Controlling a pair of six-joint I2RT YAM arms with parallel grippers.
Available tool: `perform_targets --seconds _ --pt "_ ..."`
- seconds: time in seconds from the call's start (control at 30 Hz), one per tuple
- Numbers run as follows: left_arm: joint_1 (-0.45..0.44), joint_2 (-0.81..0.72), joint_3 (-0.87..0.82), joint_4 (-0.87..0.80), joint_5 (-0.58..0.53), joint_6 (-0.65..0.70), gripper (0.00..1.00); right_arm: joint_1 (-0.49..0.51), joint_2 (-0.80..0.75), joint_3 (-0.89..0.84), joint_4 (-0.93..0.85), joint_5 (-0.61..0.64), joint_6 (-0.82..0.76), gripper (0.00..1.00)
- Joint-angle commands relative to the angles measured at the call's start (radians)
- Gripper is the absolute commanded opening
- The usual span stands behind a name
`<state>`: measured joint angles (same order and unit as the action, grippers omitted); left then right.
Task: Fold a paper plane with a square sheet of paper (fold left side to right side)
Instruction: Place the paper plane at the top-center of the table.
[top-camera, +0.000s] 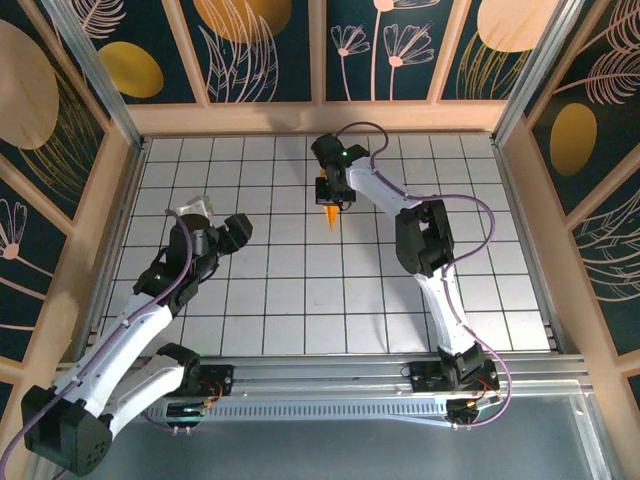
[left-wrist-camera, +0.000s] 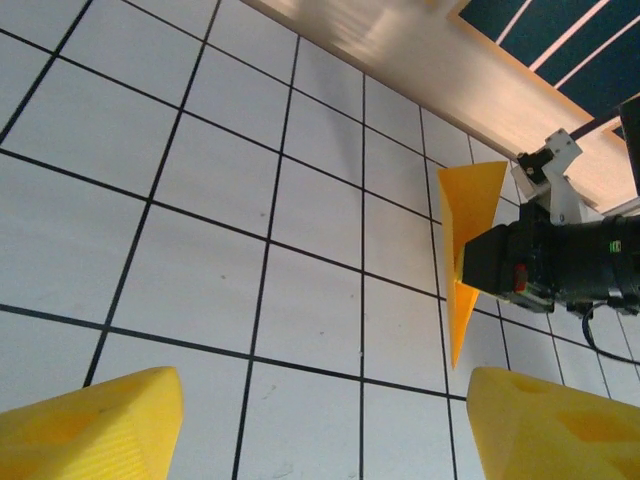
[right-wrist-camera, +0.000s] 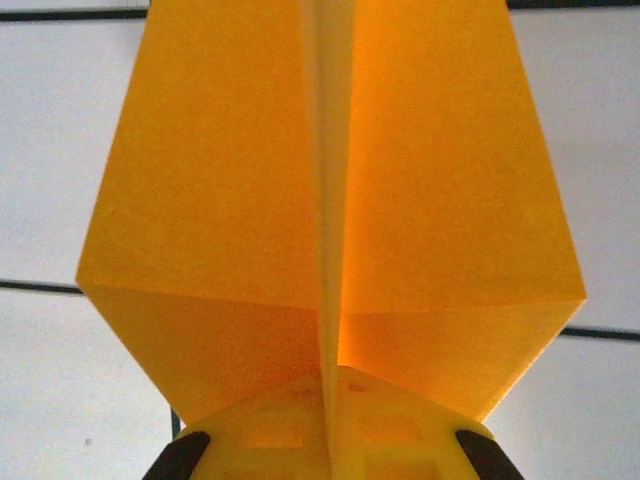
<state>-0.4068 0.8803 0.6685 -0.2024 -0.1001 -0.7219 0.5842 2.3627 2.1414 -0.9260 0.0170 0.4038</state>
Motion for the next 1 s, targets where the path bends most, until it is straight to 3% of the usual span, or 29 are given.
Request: perform_targets --seconds 0.0,0.43,0.97 --pt "-0.003 -0.007 -0.014 -0.034 -0.03 0.021 0.75 -0.007 0.062 0.099 -0.119 0.034 -0.022 0.03" --pt "-0.003 0.072 -0.007 0.003 0.03 0.012 0.75 -0.02 0.14 0.132 -0.108 0.022 -0.028 0.04" --pt "-0.003 0.07 -0.01 0.004 0.017 0.009 0.78 -0.02 0.171 0.122 -0.093 0.017 -0.024 0.19"
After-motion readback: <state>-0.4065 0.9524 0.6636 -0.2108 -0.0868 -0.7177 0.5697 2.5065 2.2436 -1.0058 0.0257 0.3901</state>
